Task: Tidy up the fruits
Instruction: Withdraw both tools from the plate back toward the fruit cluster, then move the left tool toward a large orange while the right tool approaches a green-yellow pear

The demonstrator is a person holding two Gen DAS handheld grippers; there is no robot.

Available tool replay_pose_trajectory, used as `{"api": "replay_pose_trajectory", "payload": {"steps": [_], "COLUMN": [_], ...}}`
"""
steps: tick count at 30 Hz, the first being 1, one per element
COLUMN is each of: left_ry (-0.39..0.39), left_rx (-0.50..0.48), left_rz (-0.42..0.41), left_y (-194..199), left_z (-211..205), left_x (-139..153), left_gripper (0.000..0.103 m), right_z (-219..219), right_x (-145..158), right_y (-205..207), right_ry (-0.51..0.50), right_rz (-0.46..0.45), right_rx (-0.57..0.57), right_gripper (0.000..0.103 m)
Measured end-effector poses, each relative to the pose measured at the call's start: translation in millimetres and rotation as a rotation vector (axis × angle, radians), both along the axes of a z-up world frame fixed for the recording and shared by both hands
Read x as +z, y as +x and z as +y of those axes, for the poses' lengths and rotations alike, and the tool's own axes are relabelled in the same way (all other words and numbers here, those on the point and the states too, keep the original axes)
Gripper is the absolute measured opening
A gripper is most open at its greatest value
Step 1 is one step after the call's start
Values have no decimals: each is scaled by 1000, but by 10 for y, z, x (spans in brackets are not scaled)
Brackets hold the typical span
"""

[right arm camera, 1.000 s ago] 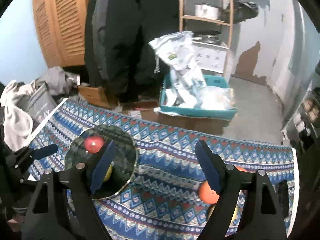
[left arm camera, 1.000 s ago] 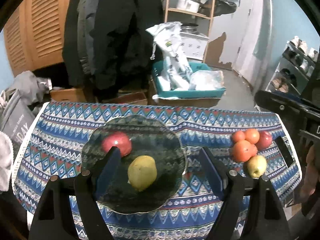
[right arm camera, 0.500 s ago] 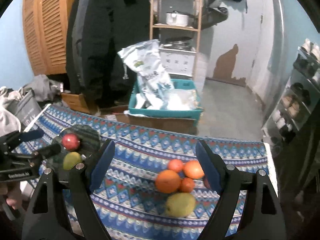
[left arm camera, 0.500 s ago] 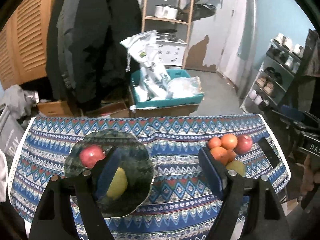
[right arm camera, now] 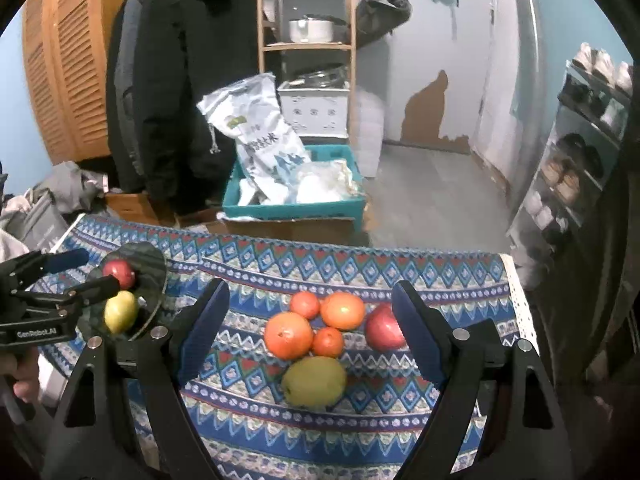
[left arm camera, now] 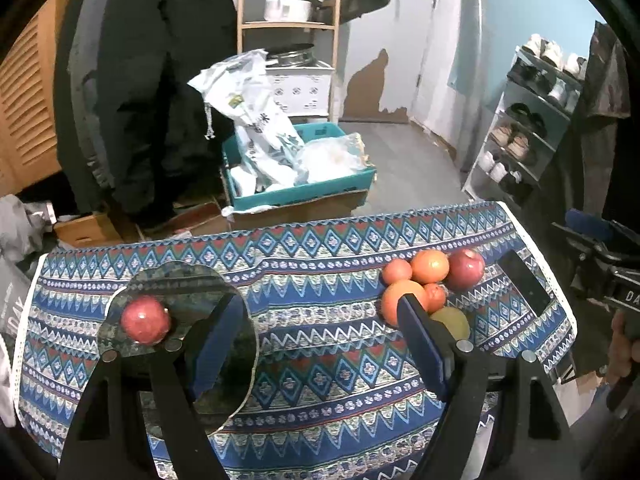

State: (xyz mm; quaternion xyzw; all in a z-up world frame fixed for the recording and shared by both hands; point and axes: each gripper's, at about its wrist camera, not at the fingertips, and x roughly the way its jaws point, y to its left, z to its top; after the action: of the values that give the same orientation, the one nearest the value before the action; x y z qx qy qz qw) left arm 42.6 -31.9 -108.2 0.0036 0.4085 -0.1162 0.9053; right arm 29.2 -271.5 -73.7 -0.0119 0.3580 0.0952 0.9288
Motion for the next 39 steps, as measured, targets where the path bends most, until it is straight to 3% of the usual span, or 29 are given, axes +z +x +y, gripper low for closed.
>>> {"api": "replay_pose_trajectory", "payload": {"steps": [9, 27, 32, 39], "left_ry": [22, 127, 118, 101], "left_rx": [-32, -49, -47, -43], "left_rz": [51, 158, 209, 219], "left_y": [107, 347, 392, 415], "left_z": [-212, -431, -424, -412], "left_x": [-199, -901, -1035, -1102], "left_gripper": [81, 81, 81, 81], "right_z": [-187, -63, 0, 67], "right_x": [-297, -1349, -1578, -1793], "right_y": [42, 377, 432, 473], "right_ry": [12, 17, 18, 4], "right_rz": [72, 347, 404, 445], "right_rx": [-23, 4, 27, 47], "right_gripper": [84, 84, 84, 84]}}
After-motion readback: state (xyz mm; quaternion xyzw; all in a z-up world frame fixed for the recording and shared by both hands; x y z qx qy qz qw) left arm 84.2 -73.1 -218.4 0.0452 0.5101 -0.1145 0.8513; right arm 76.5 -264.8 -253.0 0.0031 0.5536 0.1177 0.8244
